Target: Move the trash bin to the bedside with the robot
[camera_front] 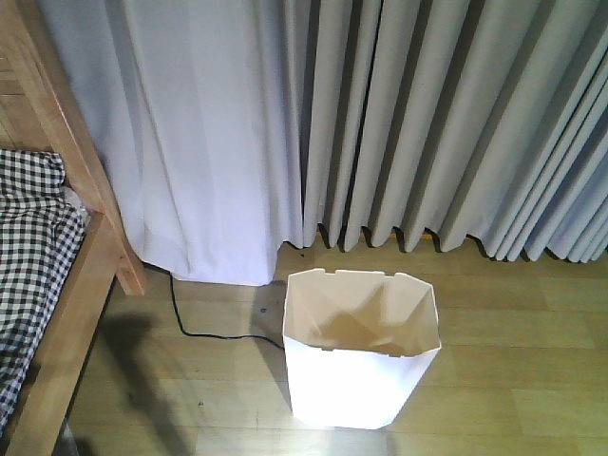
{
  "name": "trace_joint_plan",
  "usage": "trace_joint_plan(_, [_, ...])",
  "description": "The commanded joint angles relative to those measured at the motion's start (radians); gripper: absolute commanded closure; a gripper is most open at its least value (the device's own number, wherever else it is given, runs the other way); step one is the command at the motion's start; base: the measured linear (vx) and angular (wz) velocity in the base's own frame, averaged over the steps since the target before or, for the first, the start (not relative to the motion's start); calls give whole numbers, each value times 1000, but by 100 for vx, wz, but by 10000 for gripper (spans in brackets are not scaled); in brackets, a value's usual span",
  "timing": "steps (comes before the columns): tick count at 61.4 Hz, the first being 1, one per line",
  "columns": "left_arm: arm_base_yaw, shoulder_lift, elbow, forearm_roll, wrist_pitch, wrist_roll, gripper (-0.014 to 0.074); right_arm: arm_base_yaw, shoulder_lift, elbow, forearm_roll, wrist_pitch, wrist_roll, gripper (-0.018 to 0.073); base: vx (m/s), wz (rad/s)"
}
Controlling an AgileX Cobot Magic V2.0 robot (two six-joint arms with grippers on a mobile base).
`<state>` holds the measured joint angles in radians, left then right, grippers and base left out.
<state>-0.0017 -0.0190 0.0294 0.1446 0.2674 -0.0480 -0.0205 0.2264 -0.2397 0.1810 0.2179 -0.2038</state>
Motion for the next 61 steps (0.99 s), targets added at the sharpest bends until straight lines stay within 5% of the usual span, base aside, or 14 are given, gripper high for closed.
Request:
trace_joint_plan(1, [-6, -8, 29, -4, -74, -8, 602, -1, 9, -27, -9, -70, -5, 569, 0, 0])
trace_joint_plan(13, [-6, -8, 29, -4, -74, -8, 602, -1, -6, 26, -82, -130, 1, 570, 0, 0])
trace_joint_plan(25, [-6, -8, 29, -4, -74, -8, 602, -1, -151, 152, -204, -212, 147, 570, 0, 0])
trace_joint_plan(38, [-6, -8, 29, -4, -74, -8, 602, -1, -252, 288, -213, -235, 204, 570, 0, 0])
trace_joint_plan(61, [-6, -8, 29, -4, -74, -8, 602, -1, -252, 286, -213, -218, 204, 570, 0, 0])
